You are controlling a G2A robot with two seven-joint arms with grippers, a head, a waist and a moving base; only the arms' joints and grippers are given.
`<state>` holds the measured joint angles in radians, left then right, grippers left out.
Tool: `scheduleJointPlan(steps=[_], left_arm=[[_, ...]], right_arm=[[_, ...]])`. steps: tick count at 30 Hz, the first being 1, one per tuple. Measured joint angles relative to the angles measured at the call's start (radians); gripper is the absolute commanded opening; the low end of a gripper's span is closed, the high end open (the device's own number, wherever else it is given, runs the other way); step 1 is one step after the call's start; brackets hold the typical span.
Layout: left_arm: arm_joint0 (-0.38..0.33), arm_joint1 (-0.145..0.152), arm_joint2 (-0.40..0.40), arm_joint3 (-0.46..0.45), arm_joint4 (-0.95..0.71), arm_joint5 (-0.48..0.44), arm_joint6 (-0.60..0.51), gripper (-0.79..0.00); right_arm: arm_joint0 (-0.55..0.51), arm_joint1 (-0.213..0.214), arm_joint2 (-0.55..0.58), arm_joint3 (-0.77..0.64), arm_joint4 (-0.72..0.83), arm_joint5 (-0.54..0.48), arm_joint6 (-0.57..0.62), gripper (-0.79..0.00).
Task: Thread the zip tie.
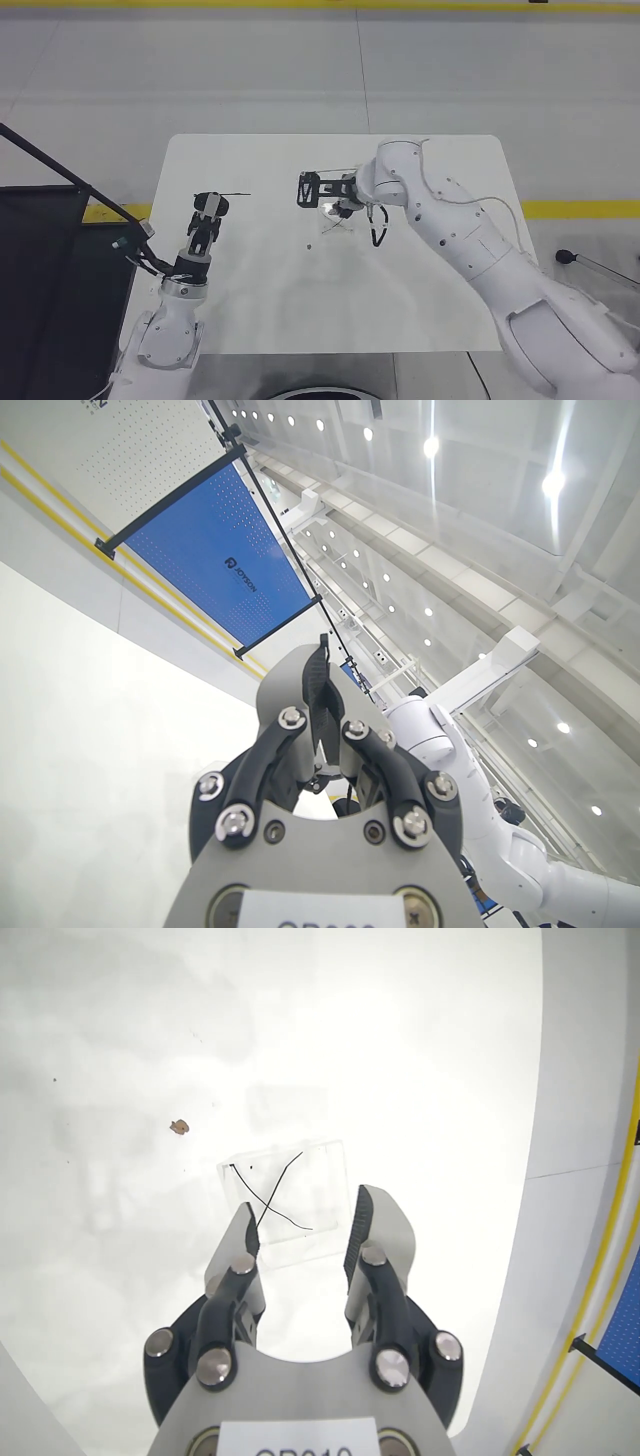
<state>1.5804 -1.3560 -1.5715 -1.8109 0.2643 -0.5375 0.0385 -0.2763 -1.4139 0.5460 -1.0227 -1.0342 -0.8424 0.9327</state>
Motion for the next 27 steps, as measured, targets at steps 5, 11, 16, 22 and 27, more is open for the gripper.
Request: scheduleJointPlan(steps=[5,11,16,22,27], left_arm=[[0.0,0.0,0.0,0.0,0.0,0.0,0.0,-0.785],[0.0,0.0,0.0,0.0,0.0,0.0,0.0,-0.785],[0.0,0.0,0.0,0.0,0.0,0.0,0.0,-0.785],[0.0,0.0,0.0,0.0,0.0,0.0,0.0,-0.785],[0.0,0.0,0.0,0.0,0.0,0.0,0.0,-0.785]], right_arm=[[0.035,-0.038,-0.056,0.075,-0.01,-0.021,-0.013,-0.493],[0.066,-0.077,-0.101,0.167,0.006,-0.058,-0.012,-0.514],[0.082,-0.102,-0.139,0.23,0.013,-0.078,-0.033,-0.514],[0.099,-0.128,-0.183,0.292,0.024,-0.103,-0.059,-0.542],[0.115,-0.146,-0.222,0.335,0.029,-0.125,-0.08,-0.551]])
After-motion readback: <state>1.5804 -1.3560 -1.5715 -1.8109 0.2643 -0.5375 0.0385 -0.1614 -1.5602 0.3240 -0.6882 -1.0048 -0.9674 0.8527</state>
